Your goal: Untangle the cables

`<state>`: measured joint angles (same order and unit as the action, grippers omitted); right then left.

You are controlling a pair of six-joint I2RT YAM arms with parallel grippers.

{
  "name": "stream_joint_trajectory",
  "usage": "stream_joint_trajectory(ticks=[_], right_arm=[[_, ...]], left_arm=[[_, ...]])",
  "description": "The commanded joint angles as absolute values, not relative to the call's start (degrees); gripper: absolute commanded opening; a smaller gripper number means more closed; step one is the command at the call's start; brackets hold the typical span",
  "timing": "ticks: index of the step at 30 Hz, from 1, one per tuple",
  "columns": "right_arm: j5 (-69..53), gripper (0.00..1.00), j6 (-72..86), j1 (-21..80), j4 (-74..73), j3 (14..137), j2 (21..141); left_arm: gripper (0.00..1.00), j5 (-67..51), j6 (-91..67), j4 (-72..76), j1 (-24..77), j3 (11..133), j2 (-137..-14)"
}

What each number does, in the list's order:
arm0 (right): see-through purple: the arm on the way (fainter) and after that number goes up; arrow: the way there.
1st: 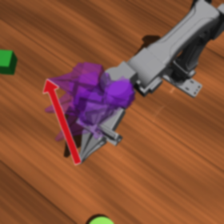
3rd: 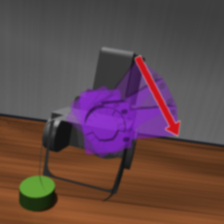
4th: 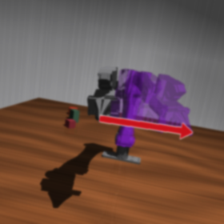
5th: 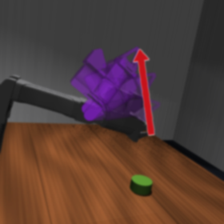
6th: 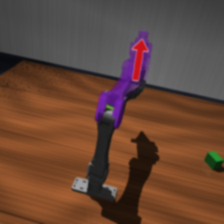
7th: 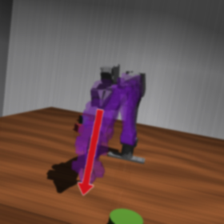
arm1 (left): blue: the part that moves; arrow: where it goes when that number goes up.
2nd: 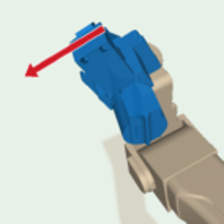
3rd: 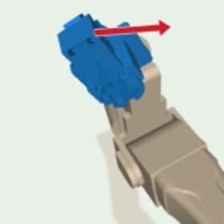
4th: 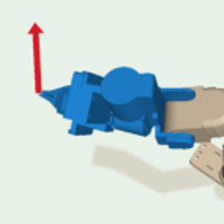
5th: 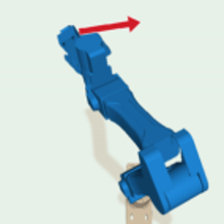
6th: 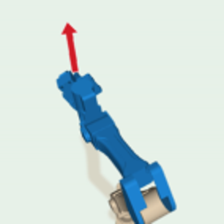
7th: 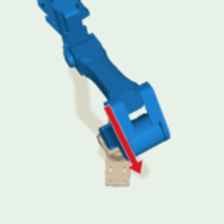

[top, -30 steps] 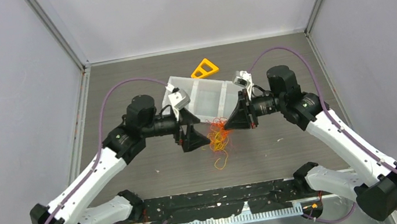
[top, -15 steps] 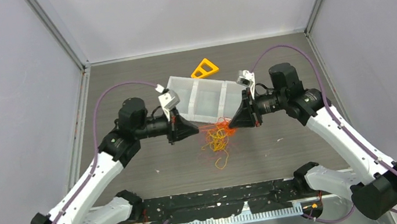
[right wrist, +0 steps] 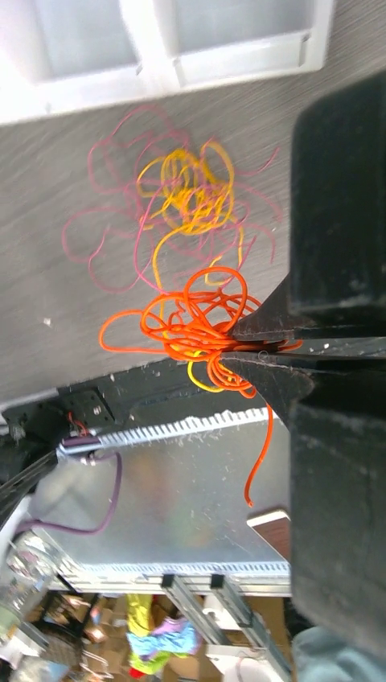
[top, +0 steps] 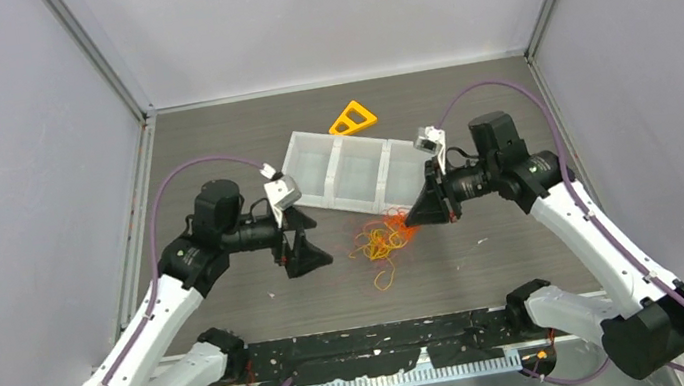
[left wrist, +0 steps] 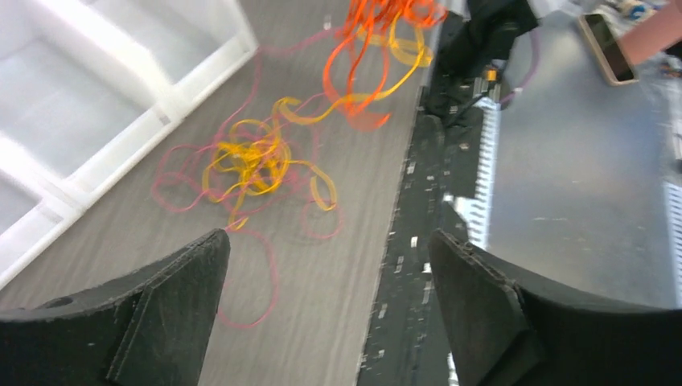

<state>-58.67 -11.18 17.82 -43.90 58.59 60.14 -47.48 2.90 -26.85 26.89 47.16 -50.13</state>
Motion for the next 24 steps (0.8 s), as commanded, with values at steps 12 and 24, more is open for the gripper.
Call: stream_joint_trajectory(ticks=[12, 24], right_arm=[[-60.54, 0.13, -7.06, 32.84, -32.22, 63.67, 62.18], [-60.37, 0.55, -8.69, 31.23, -35.28, 62.28, 61.05]], left_arm=[[0.81, -43.02, -7.92, -8.1, 44.64, 56.97, -63.81], [0.0, -52.29, -16.83, -3.8, 38.89, 50.12, -61.18]])
